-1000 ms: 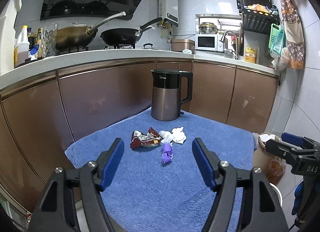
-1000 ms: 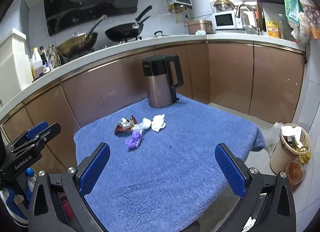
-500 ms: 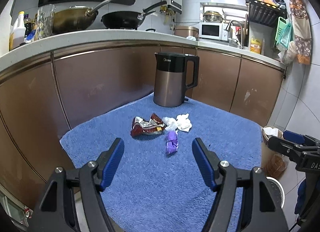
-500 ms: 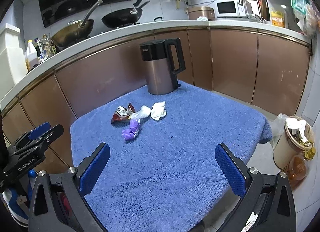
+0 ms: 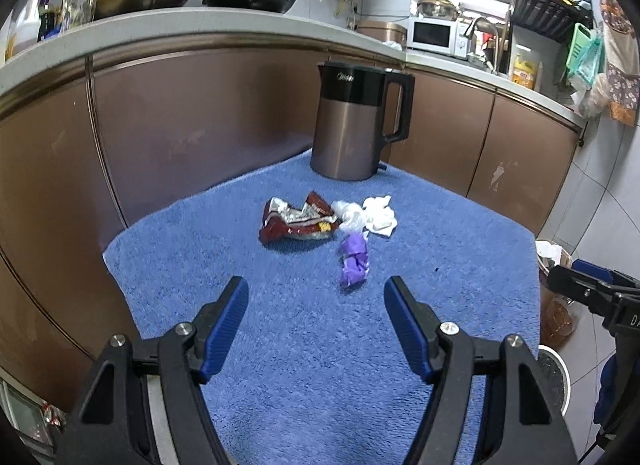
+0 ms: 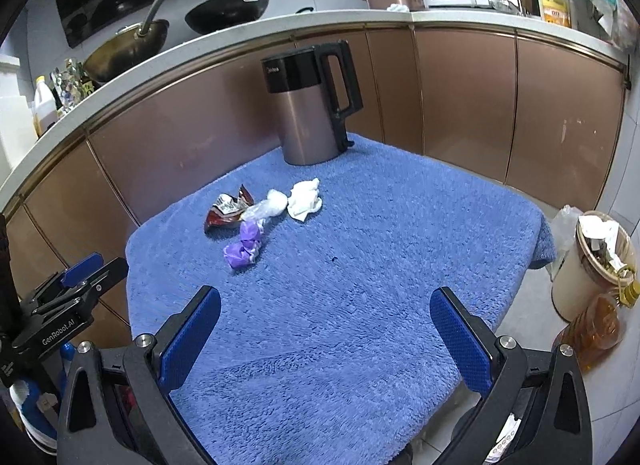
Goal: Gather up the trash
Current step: 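Lower both open tools toward the purple wrapper and white tissues, then grasp the purple wrapper with the left tool while the right tool grasps a white tissue, then carry the purple wrapper and tissue over to the trash bin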
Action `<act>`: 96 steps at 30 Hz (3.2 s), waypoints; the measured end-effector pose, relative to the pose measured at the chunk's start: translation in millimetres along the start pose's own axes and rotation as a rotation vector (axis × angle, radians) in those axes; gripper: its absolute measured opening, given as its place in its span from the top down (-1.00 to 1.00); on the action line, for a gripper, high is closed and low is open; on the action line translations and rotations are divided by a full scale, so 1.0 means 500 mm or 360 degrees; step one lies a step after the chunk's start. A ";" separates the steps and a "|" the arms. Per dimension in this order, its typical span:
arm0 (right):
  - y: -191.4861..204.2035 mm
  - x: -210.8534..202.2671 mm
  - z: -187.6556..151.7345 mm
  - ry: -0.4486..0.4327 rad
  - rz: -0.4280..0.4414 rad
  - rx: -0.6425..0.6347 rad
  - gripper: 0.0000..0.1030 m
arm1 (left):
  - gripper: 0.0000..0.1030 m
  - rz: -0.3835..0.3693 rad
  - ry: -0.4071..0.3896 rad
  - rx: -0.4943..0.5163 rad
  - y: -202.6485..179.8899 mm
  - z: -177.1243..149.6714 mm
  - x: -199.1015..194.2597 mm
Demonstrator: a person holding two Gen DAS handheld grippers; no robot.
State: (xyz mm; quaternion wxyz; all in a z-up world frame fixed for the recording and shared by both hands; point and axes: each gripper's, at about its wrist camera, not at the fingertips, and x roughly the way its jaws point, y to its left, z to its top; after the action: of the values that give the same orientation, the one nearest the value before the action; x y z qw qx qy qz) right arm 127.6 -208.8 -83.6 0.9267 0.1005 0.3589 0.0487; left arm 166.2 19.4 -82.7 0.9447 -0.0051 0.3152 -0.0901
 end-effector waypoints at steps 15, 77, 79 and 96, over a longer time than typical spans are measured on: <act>-0.016 0.116 0.005 0.0148 0.0036 0.0007 -0.76 | -0.33 -0.0090 0.0175 -0.0042 0.015 -0.010 0.113; 0.006 0.265 0.099 0.0103 0.0221 -0.0118 0.81 | 0.45 -0.0251 0.0216 -0.0011 -0.055 -0.001 0.203; 0.009 0.226 0.088 0.0077 0.0225 -0.0125 0.81 | 0.45 -0.0243 0.0195 -0.0008 -0.059 0.000 0.181; -0.009 -0.025 0.040 -0.0157 0.0206 -0.0126 0.81 | 0.45 -0.0169 -0.0027 0.0066 -0.096 0.004 -0.016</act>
State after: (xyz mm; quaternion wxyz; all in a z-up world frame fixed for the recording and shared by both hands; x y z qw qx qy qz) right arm 132.0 -218.5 -61.7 0.9413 0.0890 0.3035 0.1176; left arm 153.2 -26.4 -73.0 0.9411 -0.0029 0.3045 -0.1466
